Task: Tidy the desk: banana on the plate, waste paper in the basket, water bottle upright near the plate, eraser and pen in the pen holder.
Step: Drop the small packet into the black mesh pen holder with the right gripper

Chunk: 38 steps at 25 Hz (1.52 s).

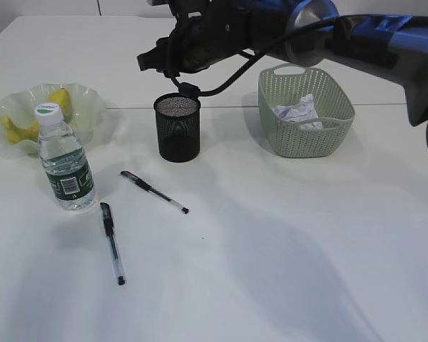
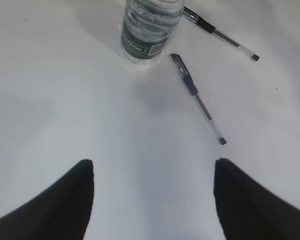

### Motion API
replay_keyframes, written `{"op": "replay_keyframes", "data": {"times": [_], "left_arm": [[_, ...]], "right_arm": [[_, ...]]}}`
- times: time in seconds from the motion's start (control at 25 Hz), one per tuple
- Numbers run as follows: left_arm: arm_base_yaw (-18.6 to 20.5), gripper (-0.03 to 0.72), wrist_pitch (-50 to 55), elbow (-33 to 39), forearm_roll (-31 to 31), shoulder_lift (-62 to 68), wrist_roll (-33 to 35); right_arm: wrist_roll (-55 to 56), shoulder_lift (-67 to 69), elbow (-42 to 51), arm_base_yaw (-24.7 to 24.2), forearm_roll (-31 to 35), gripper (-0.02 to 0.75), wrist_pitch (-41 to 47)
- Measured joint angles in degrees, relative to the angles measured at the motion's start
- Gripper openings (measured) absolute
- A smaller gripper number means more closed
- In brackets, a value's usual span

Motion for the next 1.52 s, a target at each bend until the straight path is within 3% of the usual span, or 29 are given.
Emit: {"op": "replay_keyframes", "data": {"times": [1.04,1.52], "left_arm": [[0.0,0.532,-0.9,0.0,0.0,0.0,0.0],[0.0,0.532,-1.04,0.0,0.0,0.0,0.0]], "right_arm": [[-2.41,3.15,0.0,0.0,-2.32,0.26,0.94],[-2.5,3.15,0.0,0.0,-2.53,0.321,1.17]]}}
